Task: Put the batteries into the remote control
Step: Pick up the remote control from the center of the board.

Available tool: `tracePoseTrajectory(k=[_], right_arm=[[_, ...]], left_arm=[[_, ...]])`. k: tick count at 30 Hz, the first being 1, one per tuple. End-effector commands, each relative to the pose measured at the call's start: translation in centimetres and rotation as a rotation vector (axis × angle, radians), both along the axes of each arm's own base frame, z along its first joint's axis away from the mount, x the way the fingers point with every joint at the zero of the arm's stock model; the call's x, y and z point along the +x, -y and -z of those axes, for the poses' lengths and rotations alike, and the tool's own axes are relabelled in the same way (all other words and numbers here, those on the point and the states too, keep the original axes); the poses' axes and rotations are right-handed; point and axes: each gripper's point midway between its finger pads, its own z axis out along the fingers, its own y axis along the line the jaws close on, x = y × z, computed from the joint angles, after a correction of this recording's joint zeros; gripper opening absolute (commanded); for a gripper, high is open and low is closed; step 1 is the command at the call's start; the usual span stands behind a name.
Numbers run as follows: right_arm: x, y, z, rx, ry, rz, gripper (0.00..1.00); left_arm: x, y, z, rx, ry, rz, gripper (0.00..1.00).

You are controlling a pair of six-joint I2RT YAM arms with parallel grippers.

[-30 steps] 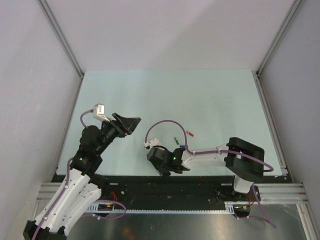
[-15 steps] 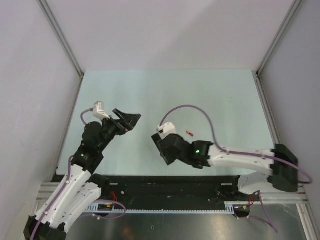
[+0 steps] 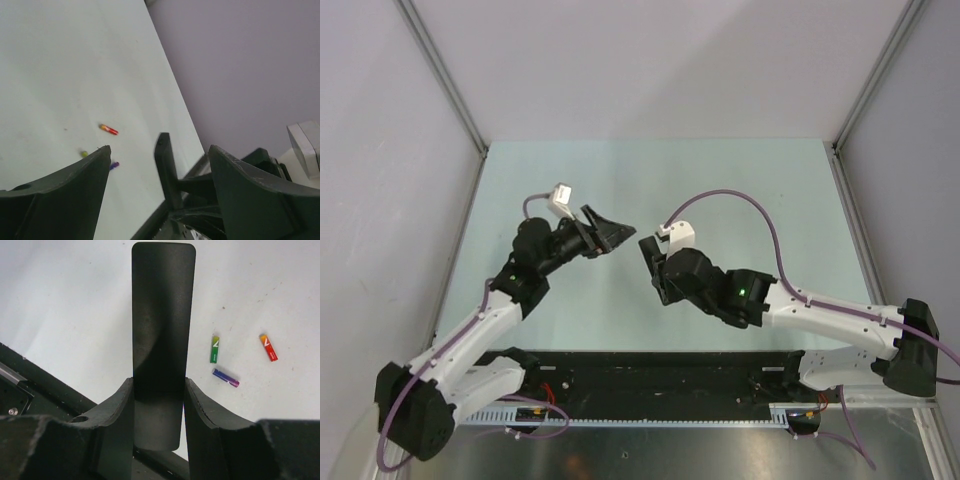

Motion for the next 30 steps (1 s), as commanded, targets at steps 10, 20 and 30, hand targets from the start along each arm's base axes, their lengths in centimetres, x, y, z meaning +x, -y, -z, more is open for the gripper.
tracePoseTrajectory(k=[10, 20, 30], right_arm=[[2.2, -1.0, -6.1, 0.143, 0.126, 0.01, 0.0], [1.7, -2.0, -7.7, 0.195, 0.138, -0.02, 0.0], [1.4, -1.9, -7.8, 0.197, 0.131, -0.02, 0.0]], left_arm=[[-1.5, 5.7, -2.2, -0.057, 0.049, 0.212, 0.79], [-1.5, 7.3, -2.3, -0.065, 0.054, 0.248, 0.47], [-1.9, 8.0, -3.6, -0.098, 0.089, 0.288, 0.4]])
